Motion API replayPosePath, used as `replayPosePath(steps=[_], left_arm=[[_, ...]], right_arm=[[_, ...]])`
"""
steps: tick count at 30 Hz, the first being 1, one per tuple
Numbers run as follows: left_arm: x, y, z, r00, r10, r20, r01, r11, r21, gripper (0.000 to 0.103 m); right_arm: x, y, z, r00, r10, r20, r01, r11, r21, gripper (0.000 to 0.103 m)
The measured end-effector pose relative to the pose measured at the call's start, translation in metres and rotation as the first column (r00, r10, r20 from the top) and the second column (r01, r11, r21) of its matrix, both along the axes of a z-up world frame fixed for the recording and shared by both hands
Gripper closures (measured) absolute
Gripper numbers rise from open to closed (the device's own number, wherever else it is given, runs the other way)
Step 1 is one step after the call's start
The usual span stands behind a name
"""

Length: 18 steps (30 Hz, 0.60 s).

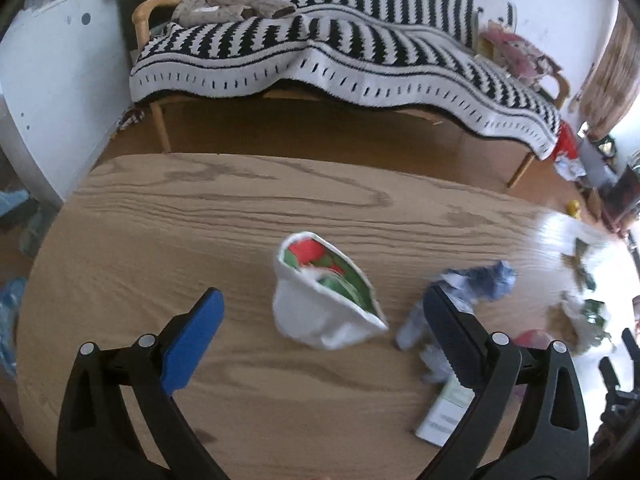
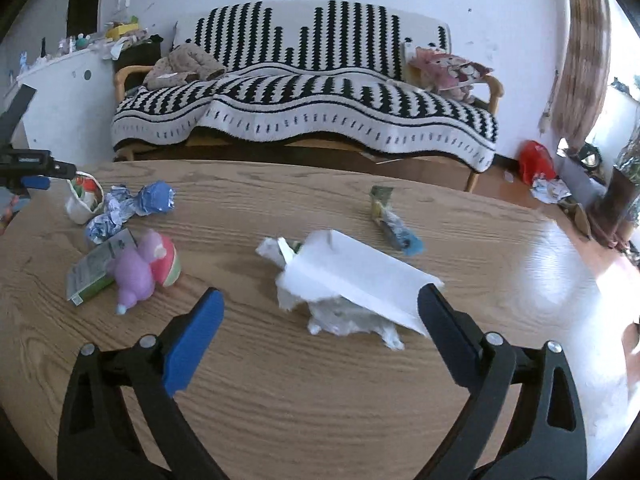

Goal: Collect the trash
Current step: 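Grasp the white paper cup with the left tool while the right tool grasps the white paper, then carry the paper cup and white paper to the bin and open both tools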

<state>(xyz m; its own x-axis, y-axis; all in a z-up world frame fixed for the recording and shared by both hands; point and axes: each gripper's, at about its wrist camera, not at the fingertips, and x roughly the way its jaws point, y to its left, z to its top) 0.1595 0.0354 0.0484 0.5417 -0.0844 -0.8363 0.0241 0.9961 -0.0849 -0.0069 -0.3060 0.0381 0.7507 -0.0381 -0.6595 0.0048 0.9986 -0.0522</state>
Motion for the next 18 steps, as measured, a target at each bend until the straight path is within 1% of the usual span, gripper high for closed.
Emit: replayPosePath(steps=[2,3,4,5,6,7,9,11,13,16,18], left_arm=[[0.009,0.005,-0.012,1.000,0.012,-0.028,-0.011,1.000,0.016,0.006],[0.010,0.008,-0.017,0.999,0.016,-0.037,-0.015,1.000,0.011,0.007],[0.011,0.013,-0.022,0.999,0.015,-0.046,-0.015,1.000,-0.009,0.010],[0.010,0.018,-0.025,0.999,0.008,-0.047,-0.010,0.999,-0.034,0.016],[0.007,0.021,-0.027,0.999,0.003,-0.051,-0.005,0.999,-0.052,0.032],[0.005,0.025,-0.029,0.999,-0.005,-0.054,0.002,0.998,-0.061,0.047],[-0.002,0.027,-0.030,0.999,-0.015,-0.047,0.012,0.998,-0.059,0.050],[-0.009,0.027,-0.027,0.999,-0.031,-0.041,0.028,0.998,-0.059,0.051],[-0.020,0.029,-0.021,0.999,-0.033,-0.020,0.033,0.999,-0.040,0.051],[-0.030,0.032,-0.015,0.999,-0.032,-0.002,0.032,0.998,-0.048,0.051],[-0.041,0.035,-0.010,0.999,-0.034,0.013,0.035,0.999,-0.039,0.051]], right_arm=[[0.007,0.002,-0.003,1.000,0.013,-0.009,-0.013,1.000,-0.009,0.019],[0.011,0.003,-0.003,1.000,0.019,-0.014,-0.019,1.000,-0.008,0.026],[0.015,0.003,-0.005,0.999,0.032,-0.025,-0.031,0.999,0.006,0.040],[0.018,0.004,-0.005,0.999,0.038,-0.035,-0.038,0.999,0.016,0.048],[0.018,0.003,-0.006,0.998,0.044,-0.042,-0.043,0.999,0.021,0.064],[0.019,0.004,-0.007,0.998,0.046,-0.050,-0.045,0.999,0.020,0.071],[0.016,0.005,-0.005,0.998,0.051,-0.043,-0.049,0.998,0.034,0.083],[0.010,0.003,-0.001,0.998,0.048,-0.029,-0.046,0.998,0.052,0.085],[0.006,-0.001,0.003,0.999,0.037,-0.021,-0.035,0.997,0.069,0.088],[0.001,-0.011,0.007,1.000,0.012,-0.017,-0.010,0.994,0.113,0.090],[-0.004,-0.017,0.010,1.000,-0.003,-0.009,0.004,0.992,0.128,0.091]])
